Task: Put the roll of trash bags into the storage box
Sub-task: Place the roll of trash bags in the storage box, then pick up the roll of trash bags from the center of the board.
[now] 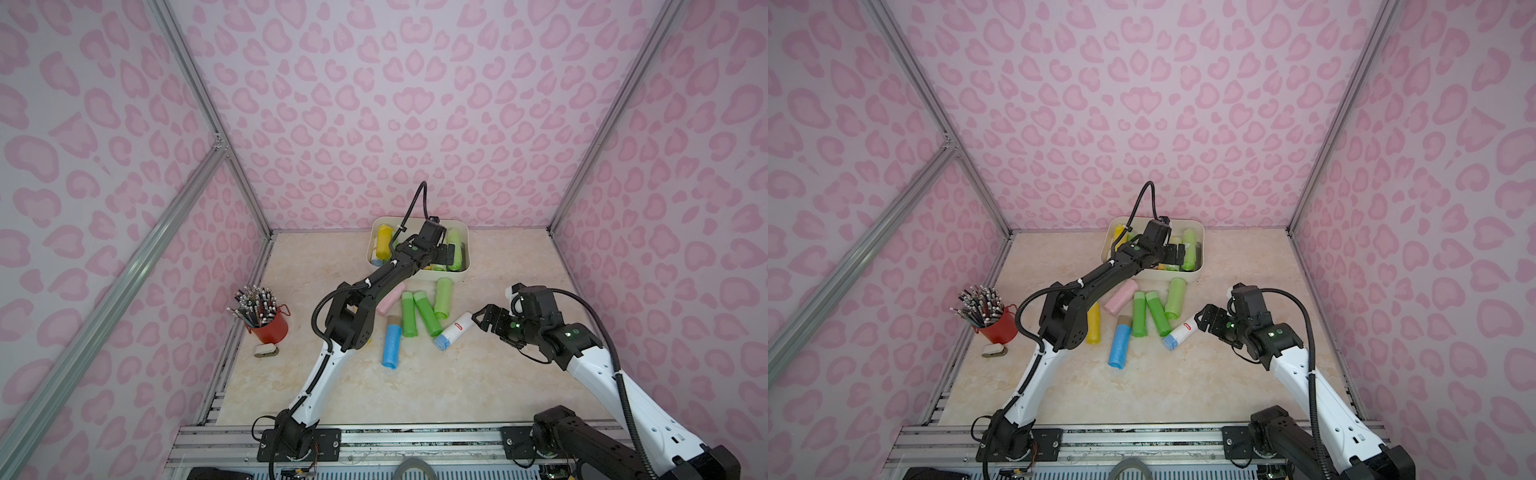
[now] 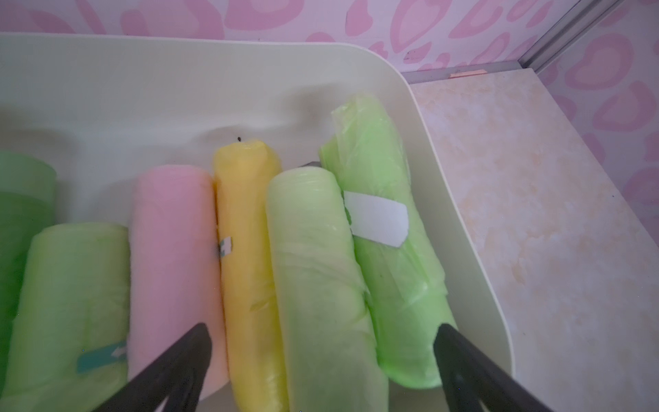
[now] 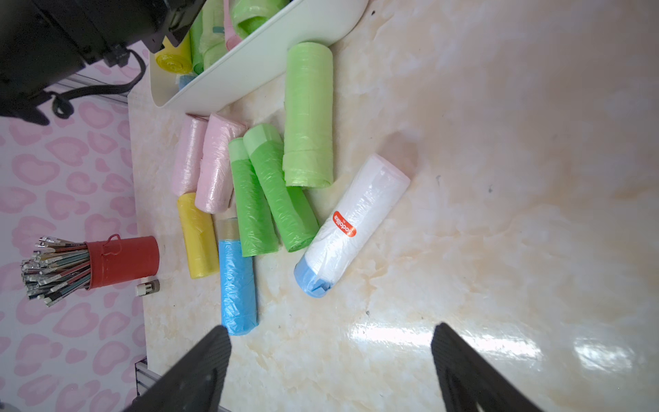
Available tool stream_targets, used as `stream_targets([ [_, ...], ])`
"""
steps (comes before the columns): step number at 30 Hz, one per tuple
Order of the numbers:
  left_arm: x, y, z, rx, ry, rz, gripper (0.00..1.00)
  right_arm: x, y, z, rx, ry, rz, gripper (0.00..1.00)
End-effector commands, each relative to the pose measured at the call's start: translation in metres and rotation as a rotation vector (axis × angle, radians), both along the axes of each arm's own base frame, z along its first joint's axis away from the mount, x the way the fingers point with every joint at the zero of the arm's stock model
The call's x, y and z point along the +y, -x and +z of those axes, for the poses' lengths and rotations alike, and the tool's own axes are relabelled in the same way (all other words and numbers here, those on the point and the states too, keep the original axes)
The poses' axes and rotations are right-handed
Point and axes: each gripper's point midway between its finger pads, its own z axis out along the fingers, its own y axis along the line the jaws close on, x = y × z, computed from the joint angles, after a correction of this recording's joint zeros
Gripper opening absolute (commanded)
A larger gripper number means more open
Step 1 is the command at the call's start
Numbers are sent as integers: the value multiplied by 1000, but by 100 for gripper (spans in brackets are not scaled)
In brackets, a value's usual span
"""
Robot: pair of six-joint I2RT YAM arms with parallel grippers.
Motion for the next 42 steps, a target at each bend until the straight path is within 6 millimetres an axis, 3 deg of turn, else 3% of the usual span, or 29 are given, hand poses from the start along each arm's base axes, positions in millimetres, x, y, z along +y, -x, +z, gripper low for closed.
stream_targets([
  [1,14,9,144,-257,180,22,100,4,-1,1,-15,-20,-11,90],
  [12,57,55,178,-321,223,91,100,16,-3,-14,-16,-46,-19,92],
  [21,108,97,184,-343,262,172,100,22,-8,-31,-6,-38,-36,93],
  [28,137,117,154,-288,246,232,100,27,-19,-49,34,-65,-95,100],
  [32,153,129,142,-269,259,262,100,33,-21,-61,76,-73,-110,82],
  [41,181,142,121,-233,236,314,100,53,-24,-77,90,-64,-63,82],
  [42,183,142,121,-233,236,316,100,54,-24,-89,115,-47,-61,82],
])
